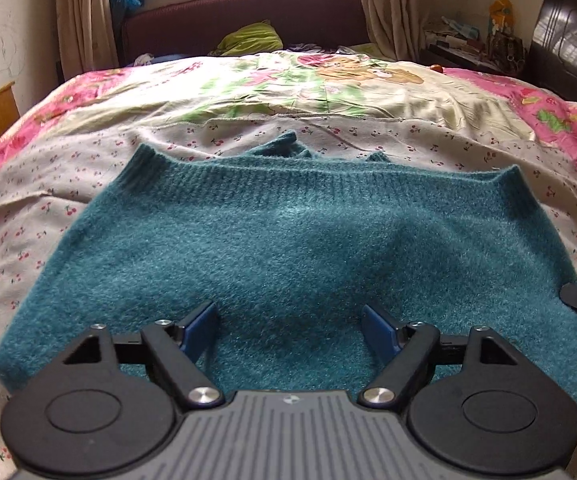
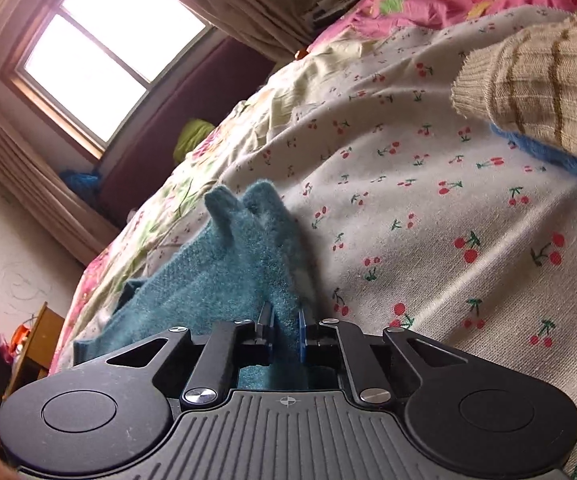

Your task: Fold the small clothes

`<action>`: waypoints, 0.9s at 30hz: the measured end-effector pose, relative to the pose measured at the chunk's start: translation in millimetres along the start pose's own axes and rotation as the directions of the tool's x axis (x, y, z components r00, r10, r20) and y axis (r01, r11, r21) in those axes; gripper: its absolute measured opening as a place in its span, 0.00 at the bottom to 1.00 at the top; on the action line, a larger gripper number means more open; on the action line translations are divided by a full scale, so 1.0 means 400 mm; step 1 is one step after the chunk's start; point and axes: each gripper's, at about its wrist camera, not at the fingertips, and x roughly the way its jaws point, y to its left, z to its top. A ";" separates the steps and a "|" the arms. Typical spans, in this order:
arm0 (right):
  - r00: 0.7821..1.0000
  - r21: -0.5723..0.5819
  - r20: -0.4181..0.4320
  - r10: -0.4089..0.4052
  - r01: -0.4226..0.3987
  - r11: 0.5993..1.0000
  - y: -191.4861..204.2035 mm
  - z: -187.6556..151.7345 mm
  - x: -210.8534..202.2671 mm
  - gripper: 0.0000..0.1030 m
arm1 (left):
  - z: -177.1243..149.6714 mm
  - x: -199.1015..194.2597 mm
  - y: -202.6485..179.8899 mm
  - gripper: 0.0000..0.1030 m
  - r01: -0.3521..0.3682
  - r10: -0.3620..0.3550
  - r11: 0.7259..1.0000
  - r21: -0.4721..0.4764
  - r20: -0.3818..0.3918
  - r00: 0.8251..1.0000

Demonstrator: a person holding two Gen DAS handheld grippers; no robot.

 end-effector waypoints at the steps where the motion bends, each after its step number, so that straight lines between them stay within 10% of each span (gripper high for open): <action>1: 1.000 0.009 0.005 0.008 -0.008 1.000 -0.003 0.000 -0.003 0.15 | 0.001 -0.007 0.003 0.85 0.014 -0.014 1.000 -0.004 0.010 1.000; 27: 0.997 0.096 0.012 0.082 -0.083 0.992 -0.065 0.009 -0.015 0.35 | -0.017 0.035 -0.081 0.90 0.029 -0.035 0.998 0.063 0.085 0.996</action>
